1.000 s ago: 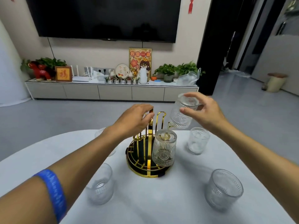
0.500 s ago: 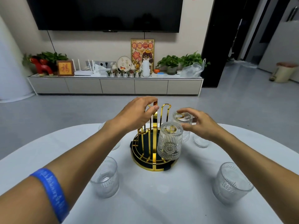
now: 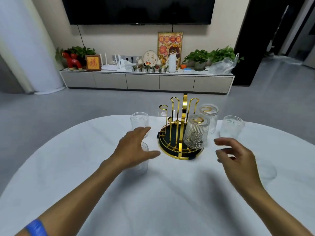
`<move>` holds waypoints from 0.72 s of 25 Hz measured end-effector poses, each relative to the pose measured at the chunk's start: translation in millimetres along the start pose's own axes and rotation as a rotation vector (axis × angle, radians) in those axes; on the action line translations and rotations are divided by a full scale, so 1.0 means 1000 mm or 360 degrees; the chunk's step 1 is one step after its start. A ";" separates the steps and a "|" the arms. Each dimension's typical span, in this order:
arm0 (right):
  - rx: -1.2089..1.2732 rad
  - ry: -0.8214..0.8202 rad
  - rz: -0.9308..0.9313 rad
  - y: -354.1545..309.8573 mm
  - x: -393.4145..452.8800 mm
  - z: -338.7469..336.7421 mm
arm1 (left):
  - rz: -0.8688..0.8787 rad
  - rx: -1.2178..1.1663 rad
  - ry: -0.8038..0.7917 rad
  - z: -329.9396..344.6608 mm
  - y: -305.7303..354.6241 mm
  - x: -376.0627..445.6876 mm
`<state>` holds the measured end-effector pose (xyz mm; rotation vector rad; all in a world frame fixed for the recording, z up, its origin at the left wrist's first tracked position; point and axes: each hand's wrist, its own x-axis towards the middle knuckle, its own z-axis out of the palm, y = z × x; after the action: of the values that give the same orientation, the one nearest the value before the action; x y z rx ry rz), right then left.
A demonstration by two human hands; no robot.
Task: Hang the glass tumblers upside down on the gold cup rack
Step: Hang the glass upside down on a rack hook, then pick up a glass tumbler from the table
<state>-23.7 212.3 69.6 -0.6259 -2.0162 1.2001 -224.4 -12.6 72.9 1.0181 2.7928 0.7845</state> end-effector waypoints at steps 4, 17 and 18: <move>0.0056 -0.0320 0.0239 -0.016 -0.063 0.038 | -0.0159 -0.0027 -0.0032 0.016 -0.022 -0.026; 0.1445 -0.0543 0.1218 -0.120 -0.084 0.053 | 0.0340 -0.0936 0.0236 -0.057 0.059 -0.096; 0.1326 -0.0520 0.1089 -0.126 -0.082 0.048 | 0.0398 -0.0805 0.0215 -0.064 0.062 -0.099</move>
<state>-14.3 71.2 139.9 -0.7222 -1.3172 2.4822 -125.5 -61.5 147.6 1.2504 2.3778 1.5390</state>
